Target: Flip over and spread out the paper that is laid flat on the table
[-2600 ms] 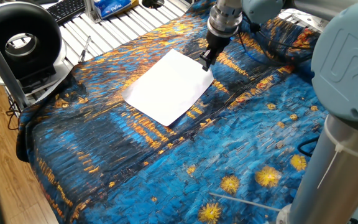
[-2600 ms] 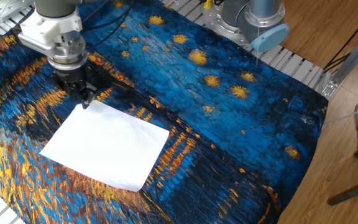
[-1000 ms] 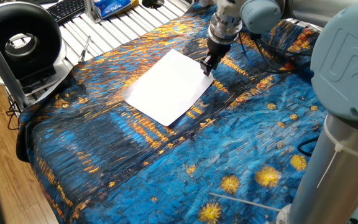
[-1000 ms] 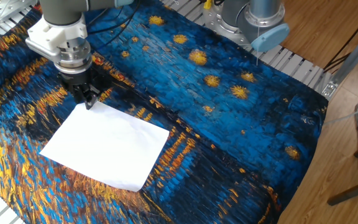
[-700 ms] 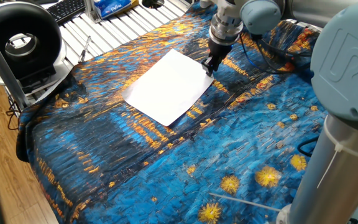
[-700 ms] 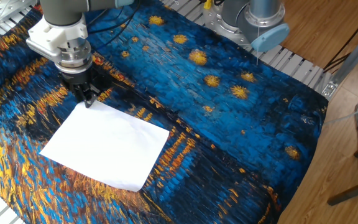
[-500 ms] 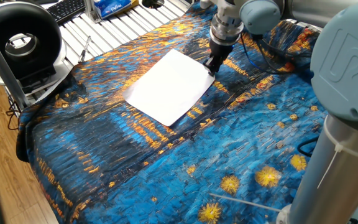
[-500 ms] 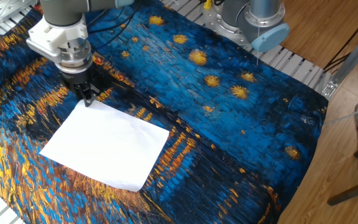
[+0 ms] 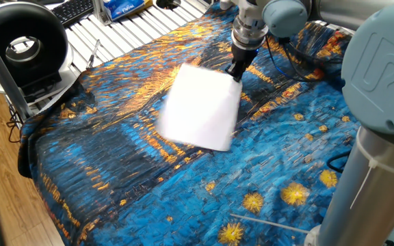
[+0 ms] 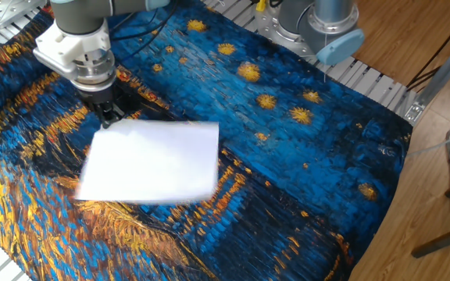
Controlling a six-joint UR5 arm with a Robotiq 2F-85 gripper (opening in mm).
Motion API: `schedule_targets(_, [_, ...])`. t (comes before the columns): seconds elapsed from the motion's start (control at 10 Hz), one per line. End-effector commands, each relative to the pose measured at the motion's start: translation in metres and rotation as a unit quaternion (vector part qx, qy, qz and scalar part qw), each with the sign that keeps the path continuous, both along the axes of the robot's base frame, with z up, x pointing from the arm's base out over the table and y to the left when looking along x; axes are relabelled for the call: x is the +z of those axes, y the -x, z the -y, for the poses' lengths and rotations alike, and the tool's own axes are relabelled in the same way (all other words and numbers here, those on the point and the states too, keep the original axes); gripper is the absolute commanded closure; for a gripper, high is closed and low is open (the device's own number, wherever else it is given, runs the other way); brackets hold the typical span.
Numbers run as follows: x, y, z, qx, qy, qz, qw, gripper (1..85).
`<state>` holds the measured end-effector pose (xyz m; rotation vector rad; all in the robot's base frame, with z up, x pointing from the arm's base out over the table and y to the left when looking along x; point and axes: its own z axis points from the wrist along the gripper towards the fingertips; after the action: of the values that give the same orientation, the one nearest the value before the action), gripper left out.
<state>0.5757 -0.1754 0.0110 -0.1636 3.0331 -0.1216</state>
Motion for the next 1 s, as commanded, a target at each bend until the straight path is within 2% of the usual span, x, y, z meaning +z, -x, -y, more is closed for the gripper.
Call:
schedule_targets(0.0, [0.011,-0.005,0.008,-0.004,0.011,-0.002,0.9999,84.7])
schedule_targets(0.3, [0.031,-0.017,0.023,0.019,0.037,-0.007,0.9991,84.7])
schedule_targets(0.4, [0.037,-0.02,0.033,0.037,0.056,-0.009,0.9977,84.7])
schedule_targets(0.5, [0.044,-0.025,0.049,0.06,0.085,-0.01,0.9945,84.7])
schedule_targets(0.6, [0.049,-0.027,0.058,0.073,0.097,-0.012,0.9925,84.7])
schedule_targets(0.7, [0.05,-0.027,0.058,0.074,0.092,-0.013,0.9929,84.7])
schedule_targets(0.9, [0.052,-0.021,0.04,0.053,0.042,-0.018,0.9976,84.7])
